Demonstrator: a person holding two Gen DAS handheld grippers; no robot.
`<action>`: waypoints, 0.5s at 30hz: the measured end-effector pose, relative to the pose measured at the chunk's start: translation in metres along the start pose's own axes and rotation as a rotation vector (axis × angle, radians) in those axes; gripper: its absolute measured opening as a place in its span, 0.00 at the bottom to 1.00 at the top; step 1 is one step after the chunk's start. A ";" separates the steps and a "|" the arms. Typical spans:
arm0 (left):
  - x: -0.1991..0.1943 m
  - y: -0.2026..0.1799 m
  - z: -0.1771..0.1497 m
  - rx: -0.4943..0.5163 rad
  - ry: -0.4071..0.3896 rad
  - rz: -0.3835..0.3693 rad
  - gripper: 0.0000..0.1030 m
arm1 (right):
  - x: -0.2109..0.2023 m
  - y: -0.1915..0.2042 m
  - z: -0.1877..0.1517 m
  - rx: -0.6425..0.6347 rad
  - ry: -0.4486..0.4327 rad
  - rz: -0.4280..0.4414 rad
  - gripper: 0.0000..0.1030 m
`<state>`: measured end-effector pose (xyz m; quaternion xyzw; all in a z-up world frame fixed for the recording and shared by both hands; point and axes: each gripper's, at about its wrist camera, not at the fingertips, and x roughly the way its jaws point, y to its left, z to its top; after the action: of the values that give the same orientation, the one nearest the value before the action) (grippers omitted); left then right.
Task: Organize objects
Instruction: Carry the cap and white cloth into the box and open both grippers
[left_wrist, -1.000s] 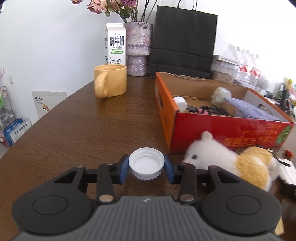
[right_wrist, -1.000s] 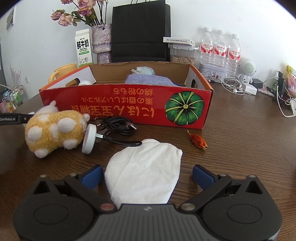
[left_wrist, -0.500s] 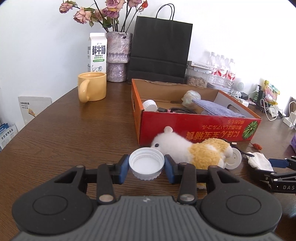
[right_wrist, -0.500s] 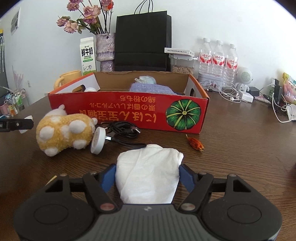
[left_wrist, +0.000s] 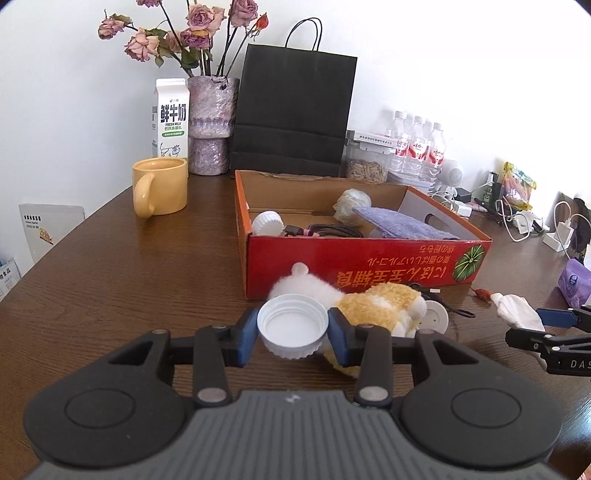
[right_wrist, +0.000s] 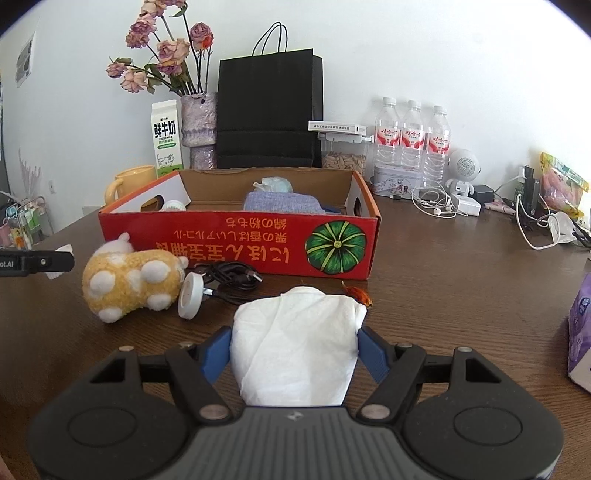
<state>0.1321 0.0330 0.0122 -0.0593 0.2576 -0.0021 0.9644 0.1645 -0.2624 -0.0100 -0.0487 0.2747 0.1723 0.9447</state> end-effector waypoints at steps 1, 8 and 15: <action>0.000 -0.001 0.002 0.003 -0.005 -0.004 0.40 | -0.001 0.000 0.003 -0.002 -0.009 -0.001 0.70; 0.004 -0.016 0.024 0.030 -0.063 -0.044 0.40 | 0.001 0.001 0.025 -0.025 -0.070 0.006 0.70; 0.012 -0.034 0.050 0.053 -0.124 -0.085 0.40 | 0.014 0.006 0.056 -0.046 -0.137 0.027 0.71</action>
<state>0.1687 0.0048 0.0533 -0.0449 0.1946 -0.0464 0.9788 0.2016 -0.2420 0.0297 -0.0549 0.2059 0.1942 0.9575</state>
